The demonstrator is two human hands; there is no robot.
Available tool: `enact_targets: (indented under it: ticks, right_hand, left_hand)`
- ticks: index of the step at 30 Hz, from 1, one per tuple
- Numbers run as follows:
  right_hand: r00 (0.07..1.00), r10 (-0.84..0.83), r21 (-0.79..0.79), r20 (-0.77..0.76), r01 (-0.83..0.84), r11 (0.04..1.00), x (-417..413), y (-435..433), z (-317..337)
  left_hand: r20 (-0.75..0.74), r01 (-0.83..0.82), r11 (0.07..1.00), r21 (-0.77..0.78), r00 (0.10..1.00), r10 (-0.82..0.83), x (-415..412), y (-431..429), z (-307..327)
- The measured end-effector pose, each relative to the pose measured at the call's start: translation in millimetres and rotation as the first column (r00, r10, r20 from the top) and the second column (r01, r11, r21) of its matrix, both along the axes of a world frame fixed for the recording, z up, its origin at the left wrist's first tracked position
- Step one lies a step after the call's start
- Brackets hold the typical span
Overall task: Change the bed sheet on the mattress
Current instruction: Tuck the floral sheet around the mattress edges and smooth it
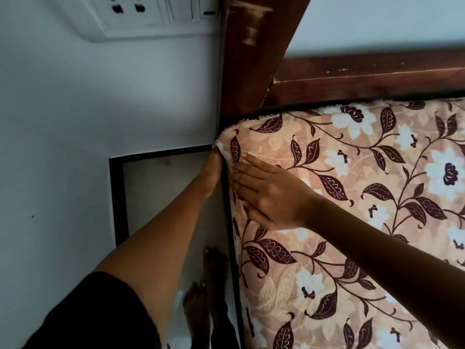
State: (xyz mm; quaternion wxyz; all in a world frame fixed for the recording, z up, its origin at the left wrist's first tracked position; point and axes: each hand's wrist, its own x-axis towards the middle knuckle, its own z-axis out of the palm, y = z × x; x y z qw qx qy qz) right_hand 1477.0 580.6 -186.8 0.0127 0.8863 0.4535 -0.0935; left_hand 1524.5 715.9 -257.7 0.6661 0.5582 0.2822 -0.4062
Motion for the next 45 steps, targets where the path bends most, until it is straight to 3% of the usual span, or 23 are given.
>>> enact_targets:
  ticks: [3, 8, 12, 16, 21, 25, 26, 32, 35, 38, 41, 43, 45]
  right_hand:
    - [1.0, -0.016, -0.044, -0.008, 0.016, 0.999, -5, 4, 2]
    - [0.994, -0.108, -0.044, 0.004, 0.108, 0.993, -36, 3, 9]
    - [0.98, -0.2, -0.026, 0.007, 0.2, 0.979, -97, 3, 11]
    - [0.98, -0.198, -0.005, 0.01, 0.198, 0.98, -170, 5, 14]
    - [0.972, -0.236, -0.003, -0.009, 0.236, 0.972, -246, 0, 10]
    - [0.955, -0.29, 0.05, -0.06, 0.293, 0.955, -282, 8, 2]
    - [0.952, -0.303, 0.045, -0.045, 0.305, 0.951, -313, 5, 3]
    - [0.961, -0.275, -0.057, 0.02, 0.276, 0.96, -315, 10, -9]
    - [0.946, -0.323, 0.003, 0.028, 0.323, 0.947, -318, 10, -12]
    - [0.924, -0.381, 0.078, -0.018, 0.381, 0.921, -325, 6, -8]
    - [0.883, -0.467, 0.125, -0.046, 0.469, 0.874, -350, 0, -4]
    - [0.839, -0.537, 0.154, -0.089, 0.545, 0.824, -377, -3, -4]
    - [0.8, -0.59, 0.173, -0.113, 0.6, 0.781, -405, -4, -6]
  left_hand:
    - [0.118, -0.082, 0.987, 0.139, 0.991, 0.065, -2, 5, -6]
    - [0.088, -0.236, 0.954, 0.184, 0.971, 0.223, -18, 19, 3]
    - [0.0, -0.18, 0.946, 0.27, 0.982, 0.186, -97, 19, -12]
    - [-0.196, -0.093, 0.988, 0.126, 0.974, 0.117, -191, 9, 4]
    - [-0.331, -0.127, 0.985, 0.12, 0.93, 0.16, -247, -9, 24]
    - [-0.324, -0.054, 0.999, 0.009, 0.945, 0.054, -251, -11, 25]
    - [-0.338, -0.069, 0.997, 0.023, 0.938, 0.072, -277, -19, 33]
    - [-0.227, -0.143, 0.989, 0.035, 0.963, 0.147, -275, -7, 9]
    - [-0.175, -0.226, 0.974, 0.034, 0.958, 0.229, -292, -5, -13]
    - [-0.155, -0.422, 0.907, 0.001, 0.896, 0.417, -313, -8, -16]
    - [-0.104, -0.454, 0.876, 0.162, 0.875, 0.473, -351, -8, -7]
    - [-0.15, -0.424, 0.885, 0.194, 0.878, 0.454, -388, -9, 4]
    - [-0.279, -0.415, 0.908, 0.05, 0.867, 0.412, -424, -14, 21]
